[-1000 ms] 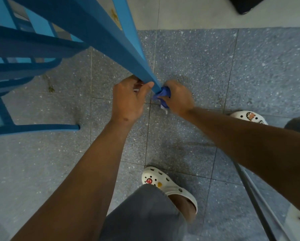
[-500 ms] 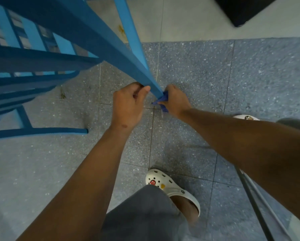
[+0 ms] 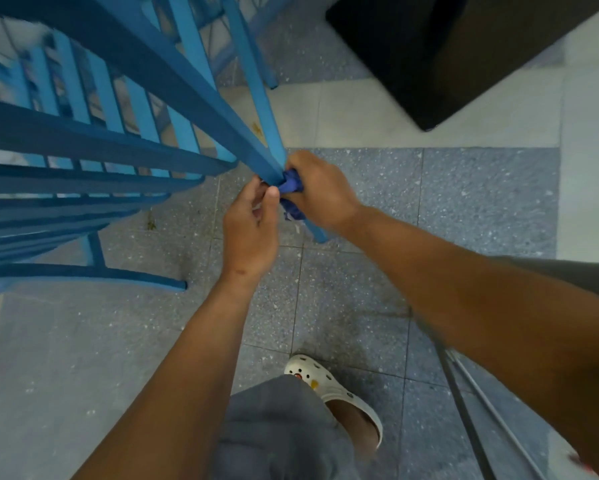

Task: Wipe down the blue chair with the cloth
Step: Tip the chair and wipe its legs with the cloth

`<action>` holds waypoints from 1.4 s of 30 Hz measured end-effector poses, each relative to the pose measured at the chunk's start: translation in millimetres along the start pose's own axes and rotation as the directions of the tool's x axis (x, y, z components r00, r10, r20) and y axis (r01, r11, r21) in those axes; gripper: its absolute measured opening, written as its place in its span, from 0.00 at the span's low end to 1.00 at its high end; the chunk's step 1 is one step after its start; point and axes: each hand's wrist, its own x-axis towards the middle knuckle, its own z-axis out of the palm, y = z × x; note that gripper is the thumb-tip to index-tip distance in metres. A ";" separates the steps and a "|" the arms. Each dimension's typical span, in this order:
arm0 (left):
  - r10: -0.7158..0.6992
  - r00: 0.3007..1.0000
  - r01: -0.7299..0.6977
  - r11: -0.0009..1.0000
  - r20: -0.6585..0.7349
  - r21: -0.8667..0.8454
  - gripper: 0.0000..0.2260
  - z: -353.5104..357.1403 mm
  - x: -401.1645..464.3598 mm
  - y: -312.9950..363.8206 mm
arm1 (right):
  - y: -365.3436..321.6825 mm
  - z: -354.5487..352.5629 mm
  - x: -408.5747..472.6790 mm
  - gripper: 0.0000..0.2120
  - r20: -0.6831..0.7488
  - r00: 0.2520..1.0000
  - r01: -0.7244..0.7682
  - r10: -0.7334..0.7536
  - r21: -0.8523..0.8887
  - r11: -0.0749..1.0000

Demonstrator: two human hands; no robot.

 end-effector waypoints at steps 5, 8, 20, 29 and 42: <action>0.066 0.997 -0.069 0.996 -0.049 -0.052 0.14 -17.6 -8.5 33.4 | -46.0 -33.0 3.3 0.16 0.012 0.989 0.151 -0.150 -0.113 0.982; 0.064 0.995 -0.067 0.997 -0.080 -0.043 0.14 -27.5 -11.0 51.2 | -70.7 -49.0 7.1 0.14 0.044 0.976 0.220 -0.215 -0.170 0.961; 0.027 0.991 -0.045 0.989 -0.134 -0.138 0.16 -46.7 -35.4 95.5 | -132.6 -85.0 -5.7 0.12 -0.003 0.937 0.346 -0.349 -0.125 0.930; -0.057 0.968 -0.025 0.947 -0.245 -0.320 0.22 -66.9 -43.2 137.3 | -171.8 -122.3 -15.9 0.07 -0.095 0.955 0.290 -0.280 0.104 0.951; 0.085 0.864 -0.333 0.837 -0.497 -0.435 0.16 -84.9 -79.3 231.6 | -241.3 -139.0 -28.2 0.08 0.067 0.898 0.427 -0.434 0.100 0.899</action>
